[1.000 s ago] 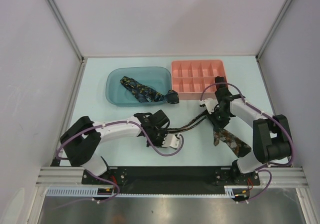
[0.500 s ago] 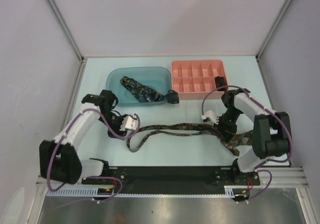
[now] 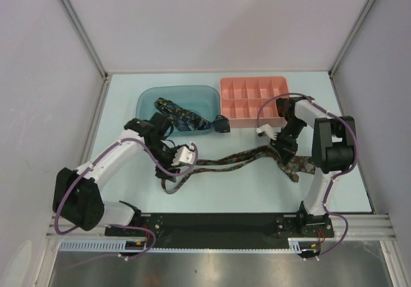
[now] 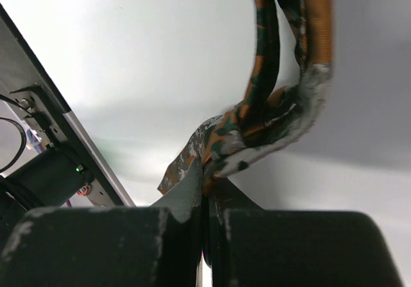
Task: Roll the ties
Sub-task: Flatten out the tie at the center of the board.
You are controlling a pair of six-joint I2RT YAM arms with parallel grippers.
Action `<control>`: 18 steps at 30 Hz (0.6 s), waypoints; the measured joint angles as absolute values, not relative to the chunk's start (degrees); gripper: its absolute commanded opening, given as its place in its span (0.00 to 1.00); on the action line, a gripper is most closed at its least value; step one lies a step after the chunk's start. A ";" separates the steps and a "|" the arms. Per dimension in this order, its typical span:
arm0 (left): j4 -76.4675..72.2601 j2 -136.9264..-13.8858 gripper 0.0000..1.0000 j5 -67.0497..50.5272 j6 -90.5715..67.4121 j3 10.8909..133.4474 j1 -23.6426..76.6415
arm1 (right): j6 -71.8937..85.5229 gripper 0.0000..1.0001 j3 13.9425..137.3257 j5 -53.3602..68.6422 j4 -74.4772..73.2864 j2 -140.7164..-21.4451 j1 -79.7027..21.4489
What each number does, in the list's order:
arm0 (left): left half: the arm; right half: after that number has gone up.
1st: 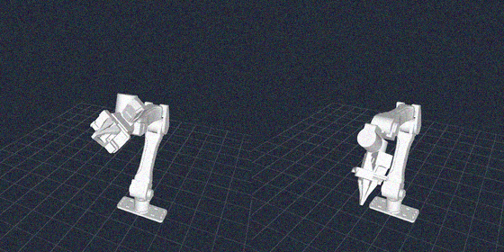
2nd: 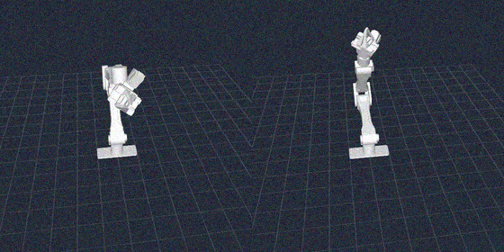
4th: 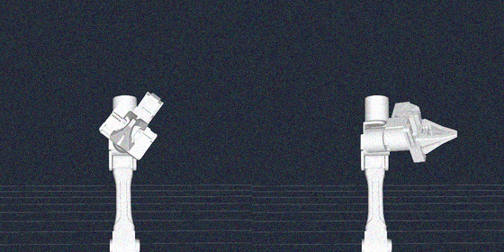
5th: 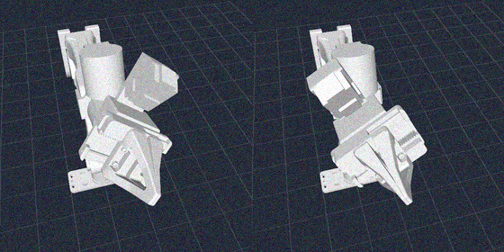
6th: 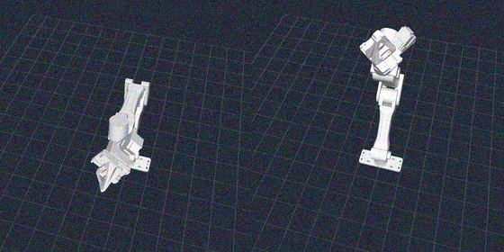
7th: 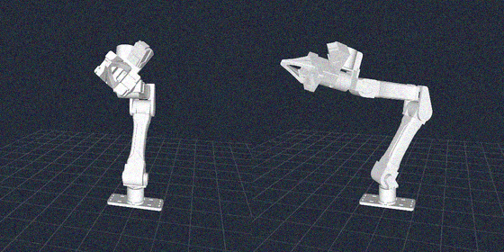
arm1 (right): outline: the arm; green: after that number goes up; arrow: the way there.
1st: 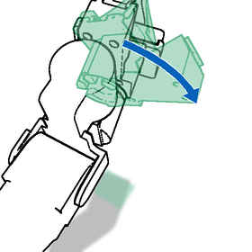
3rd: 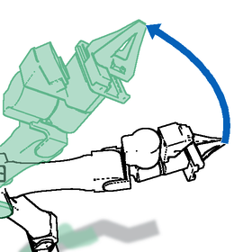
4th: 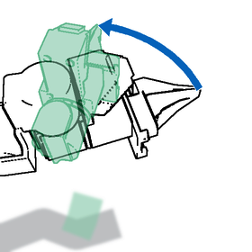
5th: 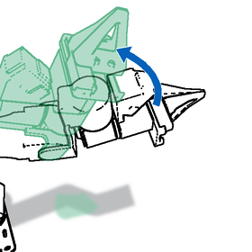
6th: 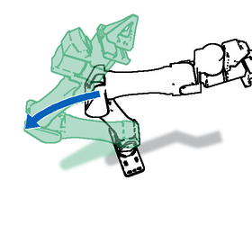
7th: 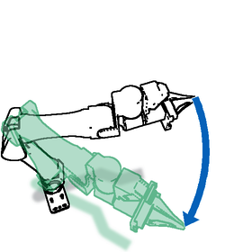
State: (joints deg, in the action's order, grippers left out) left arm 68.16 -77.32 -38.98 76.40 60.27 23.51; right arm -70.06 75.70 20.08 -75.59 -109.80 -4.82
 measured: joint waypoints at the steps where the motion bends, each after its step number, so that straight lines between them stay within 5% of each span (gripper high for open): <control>1: 66.98 -77.32 0.63 -37.85 74.70 58.48 25.71 | -69.82 0.00 75.75 20.05 -75.64 -110.28 -4.51; 8: 64.47 -78.30 0.58 -30.06 68.27 51.00 31.77 | -67.70 0.00 75.75 20.27 -75.83 -112.36 -3.88; 10: 63.70 -79.75 0.41 -28.10 67.40 49.82 32.71 | -67.46 0.00 75.75 20.43 -75.85 -112.36 -3.88; 17: 61.45 -83.22 0.22 -21.65 67.96 45.89 33.10 | -67.57 0.00 71.37 20.03 -75.72 -110.06 -3.95; 18: 61.19 -83.22 0.09 -21.04 67.96 45.28 33.10 | -67.61 0.00 70.61 19.86 -75.90 -109.34 -3.95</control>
